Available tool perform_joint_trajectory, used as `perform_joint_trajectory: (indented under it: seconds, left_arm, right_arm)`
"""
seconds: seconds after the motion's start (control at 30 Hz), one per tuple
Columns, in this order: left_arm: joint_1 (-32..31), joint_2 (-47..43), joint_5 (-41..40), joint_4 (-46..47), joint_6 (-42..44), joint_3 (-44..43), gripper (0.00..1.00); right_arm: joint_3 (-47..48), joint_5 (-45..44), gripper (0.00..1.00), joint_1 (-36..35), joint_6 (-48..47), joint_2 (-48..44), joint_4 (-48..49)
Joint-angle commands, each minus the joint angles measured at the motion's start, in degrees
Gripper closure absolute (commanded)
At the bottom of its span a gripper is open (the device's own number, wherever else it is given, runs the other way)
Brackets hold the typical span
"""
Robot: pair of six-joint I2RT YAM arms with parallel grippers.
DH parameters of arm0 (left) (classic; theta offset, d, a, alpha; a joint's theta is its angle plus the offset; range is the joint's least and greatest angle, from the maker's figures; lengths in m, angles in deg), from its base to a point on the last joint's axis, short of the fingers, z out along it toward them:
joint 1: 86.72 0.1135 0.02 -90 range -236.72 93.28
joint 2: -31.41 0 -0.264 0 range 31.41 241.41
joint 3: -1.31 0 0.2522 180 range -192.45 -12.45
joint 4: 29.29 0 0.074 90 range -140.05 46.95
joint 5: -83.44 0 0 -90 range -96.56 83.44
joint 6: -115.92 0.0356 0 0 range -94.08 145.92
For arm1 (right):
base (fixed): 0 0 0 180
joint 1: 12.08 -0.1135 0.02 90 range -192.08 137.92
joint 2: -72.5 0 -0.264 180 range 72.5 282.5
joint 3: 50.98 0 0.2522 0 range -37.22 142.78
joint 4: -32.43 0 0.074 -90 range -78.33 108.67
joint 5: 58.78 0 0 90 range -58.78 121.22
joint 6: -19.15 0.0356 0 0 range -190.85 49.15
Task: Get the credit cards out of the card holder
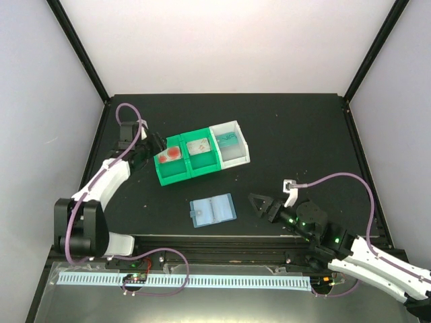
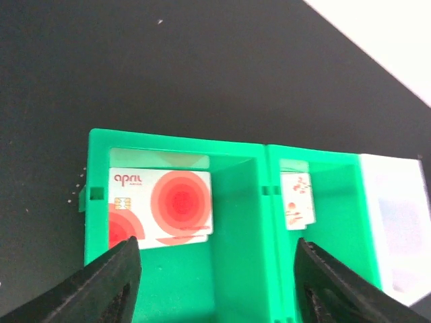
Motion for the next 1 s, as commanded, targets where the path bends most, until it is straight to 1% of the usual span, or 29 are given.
perform_joint_trajectory:
  seconds: [0.0, 0.07, 0.1, 0.23, 0.3, 0.37, 0.43, 0.47, 0.57, 0.67, 0.73, 0.97]
  left_arm:
    - [0.4, -6.4, 3.8, -4.3, 0.6, -2.1, 0.29]
    - [0.5, -9.9, 5.7, -5.7, 0.9, -1.7, 0.03]
    - [0.5, -11.7, 7.0, -6.1, 1.3, -1.3, 0.01]
    - [0.4, -19.1, 13.9, -6.8, 2.3, 1.2, 0.01]
    - [0.3, -24.0, 19.5, -5.2, 2.2, 3.4, 0.01]
    - [0.2, -27.4, 26.3, -3.7, 2.1, 5.5, 0.01]
    - [0.1, -29.9, 32.7, -4.9, 2.8, 6.5, 0.01]
    - [0.0, -30.9, 34.1, -6.7, 3.4, 6.6, 0.01]
    - [-0.9, -34.6, 36.7, -12.4, 6.5, 6.3, 0.01]
    - [-2.4, -39.3, 38.8, -14.9, 7.6, 7.7, 0.01]
    - [-3.4, -42.9, 38.8, -16.8, 7.9, 8.3, 0.01]
    - [-5.0, -55.9, 37.7, -17.5, 5.9, 11.1, 0.01]
  right_arm:
    - [4.8, -4.9, 0.00, -0.1, -4.0, -1.8, -10.2]
    - [7.3, -6.8, 0.00, -0.1, -5.1, -2.4, -14.9]
    - [8.6, -7.8, 0.00, -0.1, -5.5, -2.8, -17.0]
    - [15.1, -11.2, 0.00, -0.1, -7.5, -3.0, -24.6]
    - [18.7, -12.6, 0.00, -0.1, -9.5, -1.8, -28.2]
    - [22.4, -14.9, 0.00, -0.1, -9.7, 0.2, -32.1]
    - [25.7, -16.6, 0.00, -0.1, -9.6, 1.7, -35.2]
    - [26.9, -17.5, 0.00, -0.1, -9.5, 2.2, -35.9]
    - [28.9, -18.7, 0.00, -0.1, -10.3, 2.5, -35.7]
    - [29.9, -19.1, 0.00, -0.1, -11.1, 2.1, -34.9]
    - [30.6, -19.1, 0.00, -0.1, -11.8, 1.8, -34.6]
    - [33.7, -17.5, 0.00, -0.1, -14.0, 0.7, -34.3]
